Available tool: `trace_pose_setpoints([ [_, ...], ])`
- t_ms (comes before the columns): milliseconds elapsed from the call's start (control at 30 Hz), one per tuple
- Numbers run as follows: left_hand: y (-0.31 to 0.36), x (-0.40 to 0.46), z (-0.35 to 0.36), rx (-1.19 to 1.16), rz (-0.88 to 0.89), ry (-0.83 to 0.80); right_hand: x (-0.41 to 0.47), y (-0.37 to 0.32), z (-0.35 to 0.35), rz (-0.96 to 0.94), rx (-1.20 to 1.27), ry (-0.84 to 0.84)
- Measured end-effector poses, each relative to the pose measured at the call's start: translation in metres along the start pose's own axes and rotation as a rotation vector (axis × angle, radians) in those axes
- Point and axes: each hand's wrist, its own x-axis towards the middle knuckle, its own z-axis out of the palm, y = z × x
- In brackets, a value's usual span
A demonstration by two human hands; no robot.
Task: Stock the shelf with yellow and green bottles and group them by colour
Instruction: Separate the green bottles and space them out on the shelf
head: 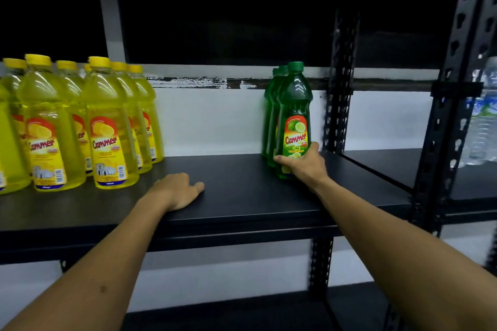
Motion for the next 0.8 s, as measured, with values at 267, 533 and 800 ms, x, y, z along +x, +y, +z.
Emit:
trace_pose_setpoints([
  [267, 0.001, -0.006, -0.002, -0.043, -0.007, 0.009, -0.016, -0.006, 0.009, -0.282, -0.196, -0.310],
  [533, 0.003, -0.017, -0.008, -0.192, 0.053, 0.096, -0.025, -0.016, 0.013, -0.404, -0.520, -0.645],
  [800, 0.028, -0.030, -0.018, -0.859, -0.012, 0.472, -0.022, -0.013, 0.016, -0.373, -0.509, -0.562],
])
